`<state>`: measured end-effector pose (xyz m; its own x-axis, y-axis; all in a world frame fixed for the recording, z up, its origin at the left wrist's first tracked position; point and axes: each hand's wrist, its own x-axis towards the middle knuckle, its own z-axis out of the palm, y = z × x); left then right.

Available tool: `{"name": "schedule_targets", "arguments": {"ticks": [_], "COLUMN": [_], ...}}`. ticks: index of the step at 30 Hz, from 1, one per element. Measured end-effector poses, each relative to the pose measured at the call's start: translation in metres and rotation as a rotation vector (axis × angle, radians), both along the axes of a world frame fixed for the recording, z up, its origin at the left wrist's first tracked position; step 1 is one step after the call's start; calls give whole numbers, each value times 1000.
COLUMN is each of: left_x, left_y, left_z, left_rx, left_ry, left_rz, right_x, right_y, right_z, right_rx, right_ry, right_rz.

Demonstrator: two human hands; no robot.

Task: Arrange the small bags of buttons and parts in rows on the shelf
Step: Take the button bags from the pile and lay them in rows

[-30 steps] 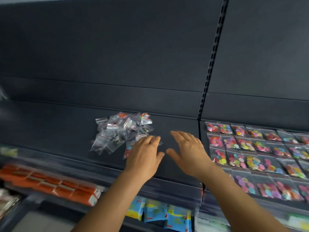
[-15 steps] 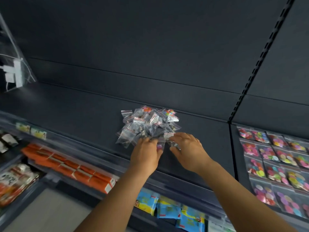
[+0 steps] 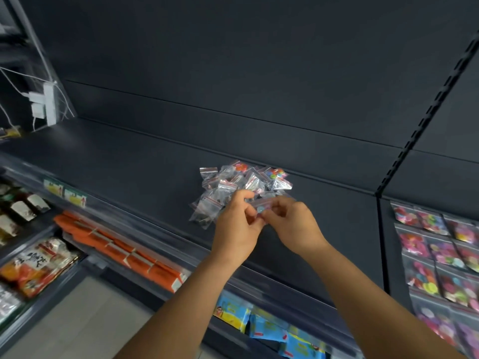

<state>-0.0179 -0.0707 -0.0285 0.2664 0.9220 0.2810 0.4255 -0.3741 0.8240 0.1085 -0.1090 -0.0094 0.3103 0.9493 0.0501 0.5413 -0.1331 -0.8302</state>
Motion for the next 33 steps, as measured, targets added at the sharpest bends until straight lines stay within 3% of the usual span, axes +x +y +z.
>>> {"name": "schedule_targets", "arguments": {"ticks": [4,16,20,27,29,33], "left_x": [9,50,56,53,54,56], "left_y": [9,49,65,84,84,83], "left_z": [15,30,28,16,14,10], "left_rx": [-155,-399,-330,-227,-214,-237], "left_ry": [-183,-274,-163,-22,8,34], "left_rz": [15,123,154,279,271,236], "right_x": [8,50,71,93,96,101], "right_y": [8,42,68,127,133,122], "right_z": [14,14,5,-19,-23,-19], "right_rx": [55,73,81,-140,-216,-128], "right_ry": [151,201,36,-513,-576,-560], "right_rz": [-67,-59,-40,309,377,372]}}
